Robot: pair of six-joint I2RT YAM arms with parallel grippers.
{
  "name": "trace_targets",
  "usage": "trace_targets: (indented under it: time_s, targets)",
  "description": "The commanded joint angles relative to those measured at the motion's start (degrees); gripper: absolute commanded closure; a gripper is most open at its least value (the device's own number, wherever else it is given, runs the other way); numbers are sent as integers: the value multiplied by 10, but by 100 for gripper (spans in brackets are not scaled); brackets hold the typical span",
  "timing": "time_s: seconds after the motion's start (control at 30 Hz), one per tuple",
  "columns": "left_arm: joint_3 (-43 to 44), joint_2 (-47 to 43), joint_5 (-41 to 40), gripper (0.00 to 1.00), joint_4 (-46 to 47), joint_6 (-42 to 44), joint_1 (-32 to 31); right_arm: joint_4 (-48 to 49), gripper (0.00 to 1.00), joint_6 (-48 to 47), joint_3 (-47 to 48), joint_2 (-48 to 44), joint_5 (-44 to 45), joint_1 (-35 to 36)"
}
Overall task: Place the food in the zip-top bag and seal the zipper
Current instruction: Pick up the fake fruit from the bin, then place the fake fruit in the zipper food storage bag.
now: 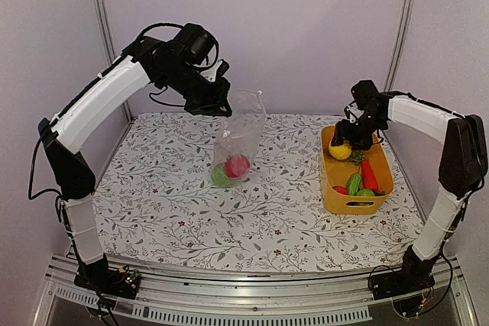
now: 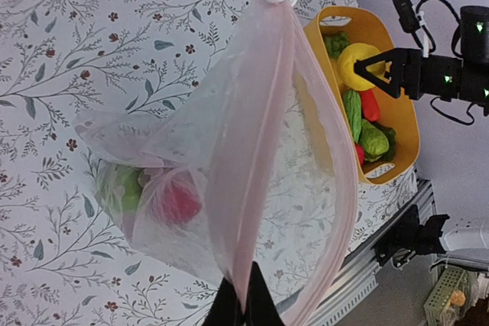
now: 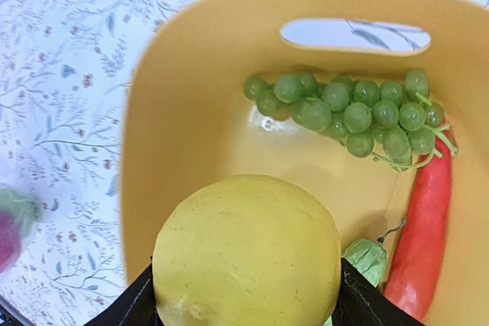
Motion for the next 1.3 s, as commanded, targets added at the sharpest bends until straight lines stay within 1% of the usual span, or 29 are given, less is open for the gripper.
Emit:
trace_targets:
  time_s: [0.0,0.07,0.23,0.37,0.57,0.77,0.97,1.03,1.1,1.27]
  targets:
    - [-4,8,21,100,18,2,-2,7,47,11,-4,-92,-64,7]
    - [-4,10,25,100,20,3,-4,15,48,13,10,-123,-83,23]
    - [-3,15,32,100,26,1,-11,38,48,29,72,-161,-130,77]
    - [3,21,38,100,31,-3,-16,67,48,57,117,-162,-171,116]
    - [3,22,38,100,32,-7,-26,119,49,102,158,-145,-205,176]
    - [0,17,34,100,32,-10,-31,144,49,118,172,-104,-205,238]
    - [-8,10,27,100,31,-13,-33,130,49,107,160,-69,-170,268]
    - [-11,6,25,100,32,-15,-33,121,46,101,158,-59,-155,271]
    - [-15,3,23,100,32,-16,-33,114,39,94,157,-57,-138,272]
    - [-19,-2,24,100,32,-17,-32,86,24,81,172,-44,-132,272]
